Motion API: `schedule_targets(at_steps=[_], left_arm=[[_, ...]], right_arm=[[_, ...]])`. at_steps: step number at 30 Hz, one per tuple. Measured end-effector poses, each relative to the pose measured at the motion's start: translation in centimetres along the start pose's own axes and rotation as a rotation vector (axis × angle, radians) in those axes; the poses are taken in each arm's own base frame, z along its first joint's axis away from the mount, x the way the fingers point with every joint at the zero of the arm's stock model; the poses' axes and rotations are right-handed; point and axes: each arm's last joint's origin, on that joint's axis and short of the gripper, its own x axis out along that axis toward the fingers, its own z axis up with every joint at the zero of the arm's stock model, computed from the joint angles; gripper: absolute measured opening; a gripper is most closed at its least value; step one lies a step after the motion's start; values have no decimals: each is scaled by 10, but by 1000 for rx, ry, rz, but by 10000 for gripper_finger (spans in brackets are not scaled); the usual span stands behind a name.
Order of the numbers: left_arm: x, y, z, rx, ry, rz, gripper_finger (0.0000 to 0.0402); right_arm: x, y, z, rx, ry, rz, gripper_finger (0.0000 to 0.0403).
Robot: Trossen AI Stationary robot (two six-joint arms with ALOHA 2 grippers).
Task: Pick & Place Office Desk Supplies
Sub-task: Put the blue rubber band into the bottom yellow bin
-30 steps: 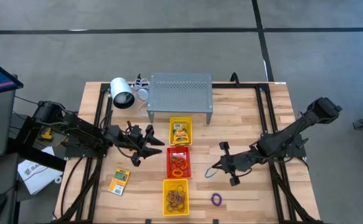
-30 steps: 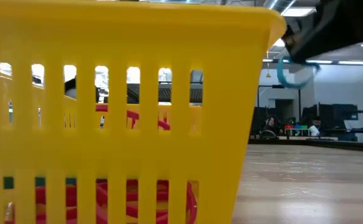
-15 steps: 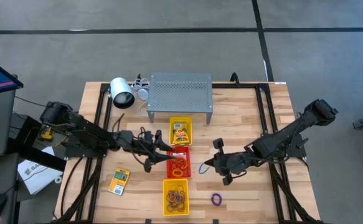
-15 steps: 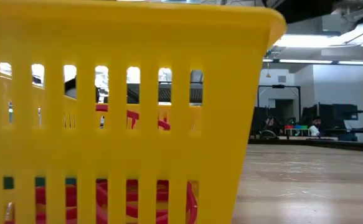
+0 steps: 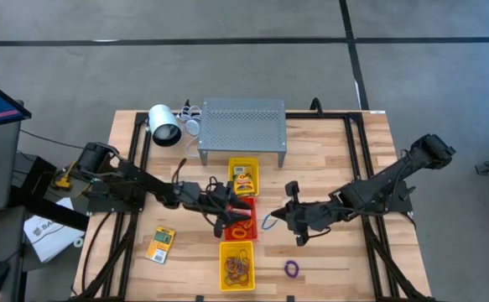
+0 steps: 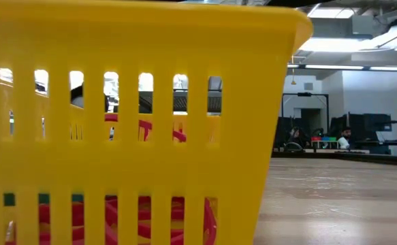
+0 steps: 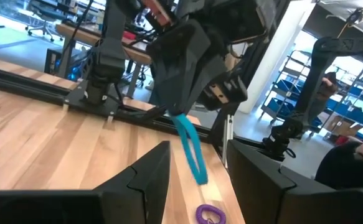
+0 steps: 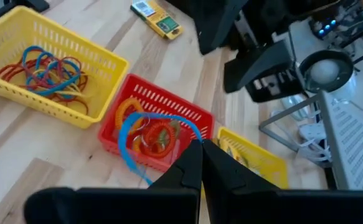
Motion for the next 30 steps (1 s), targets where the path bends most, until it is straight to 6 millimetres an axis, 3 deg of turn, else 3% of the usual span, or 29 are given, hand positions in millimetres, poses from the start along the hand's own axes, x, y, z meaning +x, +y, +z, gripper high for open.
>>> schedule_targets(at_steps=[30], left_arm=[[12, 0, 6, -38, 39, 74, 154]], right_arm=[[4, -16, 9, -60, -72, -141, 0]])
